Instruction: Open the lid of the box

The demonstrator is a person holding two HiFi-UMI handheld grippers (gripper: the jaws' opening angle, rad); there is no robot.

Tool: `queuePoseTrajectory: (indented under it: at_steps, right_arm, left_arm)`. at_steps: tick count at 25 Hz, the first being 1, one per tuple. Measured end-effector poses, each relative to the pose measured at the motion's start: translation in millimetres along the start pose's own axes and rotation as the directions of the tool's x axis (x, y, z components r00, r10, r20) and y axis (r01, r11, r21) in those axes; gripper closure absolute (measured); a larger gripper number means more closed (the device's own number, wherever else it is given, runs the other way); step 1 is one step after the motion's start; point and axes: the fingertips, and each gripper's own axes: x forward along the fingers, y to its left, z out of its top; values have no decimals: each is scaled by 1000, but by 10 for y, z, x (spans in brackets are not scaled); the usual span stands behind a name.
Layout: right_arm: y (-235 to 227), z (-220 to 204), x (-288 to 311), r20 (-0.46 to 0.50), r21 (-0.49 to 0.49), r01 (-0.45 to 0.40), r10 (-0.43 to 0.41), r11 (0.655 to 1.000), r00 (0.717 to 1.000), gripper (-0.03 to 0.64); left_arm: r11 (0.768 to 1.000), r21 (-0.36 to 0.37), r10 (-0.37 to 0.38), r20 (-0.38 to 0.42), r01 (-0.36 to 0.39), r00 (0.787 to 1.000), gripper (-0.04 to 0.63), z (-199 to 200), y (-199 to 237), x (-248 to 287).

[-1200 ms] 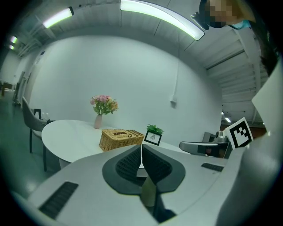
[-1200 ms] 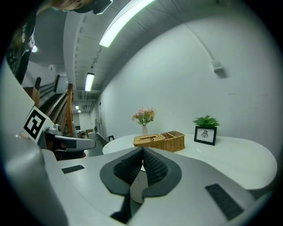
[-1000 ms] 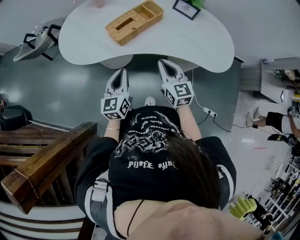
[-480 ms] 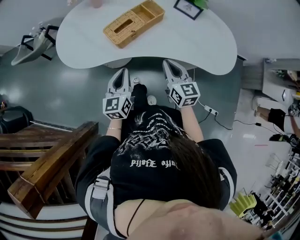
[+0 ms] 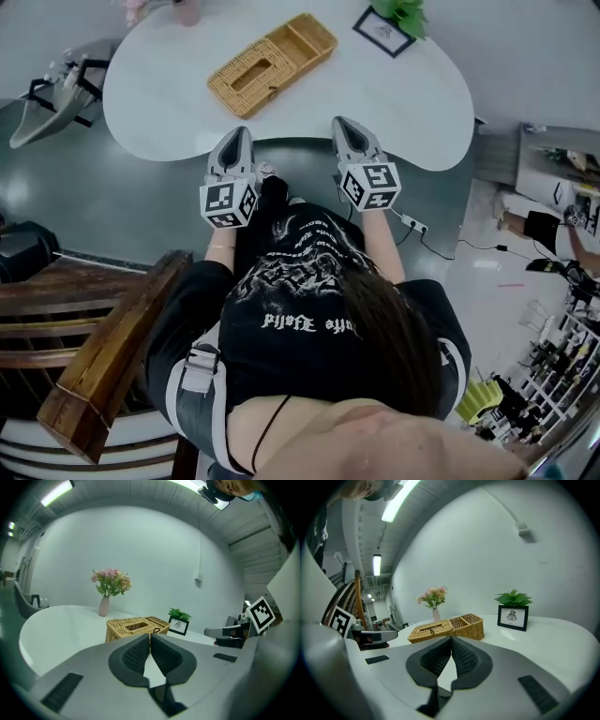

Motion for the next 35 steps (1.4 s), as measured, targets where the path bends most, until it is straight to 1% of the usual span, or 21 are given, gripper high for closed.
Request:
queuePoseTrajectory:
  at_steps: [2,4,10,16,20,23,27,30,32,35]
  right_arm:
    - [-68,52,177,-5,25,11,-11,1000,1000,591]
    - [-75,134,348,-1,32,-19,19,999,1000,591]
    - [20,351,783,15,-5,-98,98,995,995,591]
    - [74,448,1032,2,-80,-136,137,987,991,591]
    - [164,502,1144,-30,-135,-204,202,970,979,589]
    - [209,581,1187,-53,-206,-242,236,948,970,591]
    - [290,617,1250,-97,-273,-308,292,911,951,589]
    - [336,628,1300,-143,-335,-342,312,878,939,566]
    - [427,646,1308,-182,-378,-395,351,837,919,550]
    - [594,657,1305,-240,-435,-480,415,762,877,536]
  left_arm:
    - [1000,11,-2,-3,2,1000,568,68,106,122]
    - [1000,6,2,-4,-2,1000,568,128,221,233]
    - [1000,-21,-4,-40,3,999,568,143,554,480]
    - [1000,-17,21,-27,-22,999,569,220,705,591]
    - [998,-21,52,-15,-53,999,568,282,770,592]
    - [996,-17,90,-18,-90,996,569,316,786,599]
    - [990,-34,135,-8,-135,991,568,345,767,572]
    - [983,-55,175,1,-174,985,569,360,759,550]
    - [978,-60,202,-1,-201,979,569,352,748,537]
    - [969,-61,241,-3,-240,971,569,331,729,517]
